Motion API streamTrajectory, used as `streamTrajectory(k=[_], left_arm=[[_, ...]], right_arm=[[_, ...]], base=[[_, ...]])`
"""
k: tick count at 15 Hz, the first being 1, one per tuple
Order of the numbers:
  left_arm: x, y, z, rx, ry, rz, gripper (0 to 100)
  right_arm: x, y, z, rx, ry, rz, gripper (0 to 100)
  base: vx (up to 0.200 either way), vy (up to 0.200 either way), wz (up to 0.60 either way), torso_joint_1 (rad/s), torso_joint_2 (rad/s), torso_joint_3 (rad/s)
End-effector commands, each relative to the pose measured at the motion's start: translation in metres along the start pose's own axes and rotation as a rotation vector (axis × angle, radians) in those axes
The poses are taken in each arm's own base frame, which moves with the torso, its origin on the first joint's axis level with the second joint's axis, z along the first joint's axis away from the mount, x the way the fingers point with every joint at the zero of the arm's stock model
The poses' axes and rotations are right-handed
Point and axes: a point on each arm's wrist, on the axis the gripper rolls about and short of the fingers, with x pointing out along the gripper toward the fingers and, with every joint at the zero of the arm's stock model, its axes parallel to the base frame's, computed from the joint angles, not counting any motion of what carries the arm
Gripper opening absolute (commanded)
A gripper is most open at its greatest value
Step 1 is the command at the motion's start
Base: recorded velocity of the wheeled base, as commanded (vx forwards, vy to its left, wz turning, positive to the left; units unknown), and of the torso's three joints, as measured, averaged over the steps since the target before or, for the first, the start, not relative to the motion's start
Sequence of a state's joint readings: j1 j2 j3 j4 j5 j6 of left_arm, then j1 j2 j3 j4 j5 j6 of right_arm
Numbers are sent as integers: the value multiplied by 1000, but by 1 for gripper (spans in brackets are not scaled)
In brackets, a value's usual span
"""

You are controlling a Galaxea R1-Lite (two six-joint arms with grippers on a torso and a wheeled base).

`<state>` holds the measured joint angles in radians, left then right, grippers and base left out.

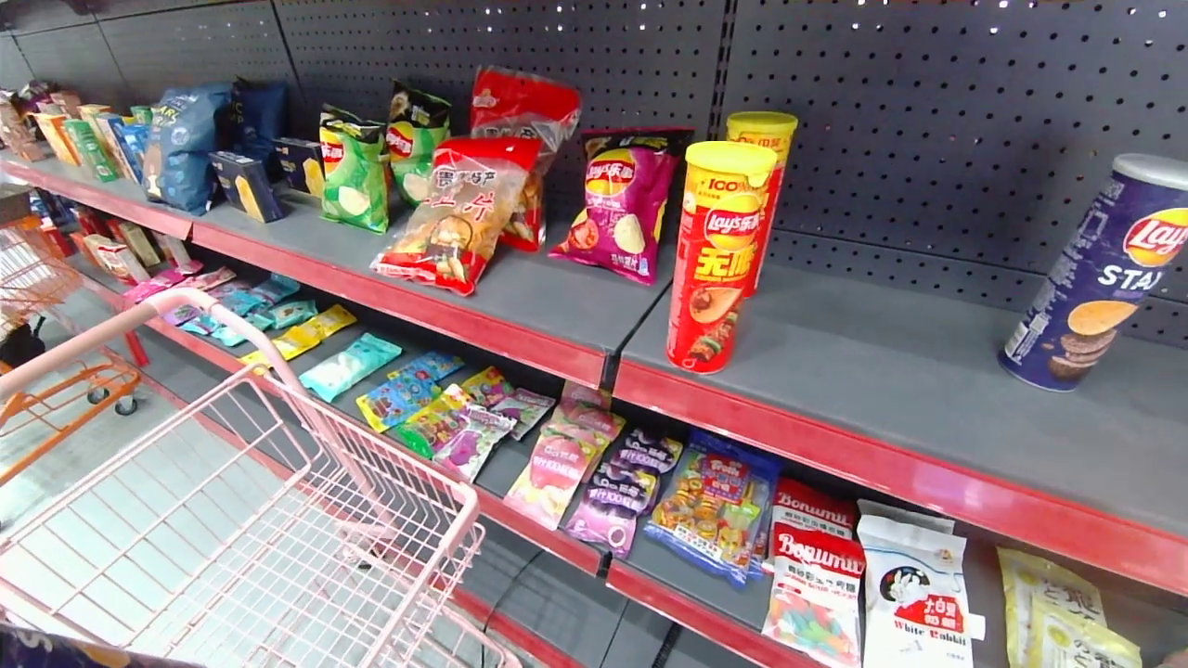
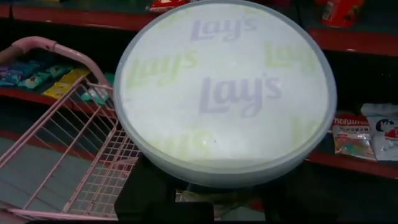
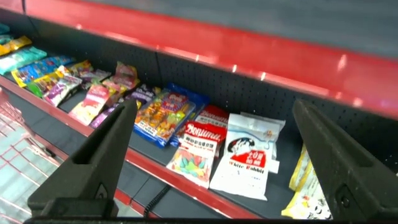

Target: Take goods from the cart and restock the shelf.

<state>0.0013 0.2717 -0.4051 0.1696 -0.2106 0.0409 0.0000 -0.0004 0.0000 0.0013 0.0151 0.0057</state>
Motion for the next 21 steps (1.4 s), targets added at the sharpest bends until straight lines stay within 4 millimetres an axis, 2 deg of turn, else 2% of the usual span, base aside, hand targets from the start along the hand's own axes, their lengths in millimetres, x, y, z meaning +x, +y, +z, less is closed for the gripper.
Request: streamTrajectory(k=[1,4,14,21], left_arm=[[-1,0,-1,0,-5,6,0],[-4,0,-2,4,-22,34,0],[-4,2,-7,60,-9,143,0],[-10,0,-13,70,-35,134,0]], right_arm=[[0,0,0,0,1,0,100],[0,0,0,3,1,-1,100],[0,0,0,0,1,0,100],[0,0,0,2,1,0,100]], base=[[0,0,0,232,-588,-364],[0,0,0,237,-585,-351],[0,0,-600,20,-40,-26],[0,0,0,0,0,0]])
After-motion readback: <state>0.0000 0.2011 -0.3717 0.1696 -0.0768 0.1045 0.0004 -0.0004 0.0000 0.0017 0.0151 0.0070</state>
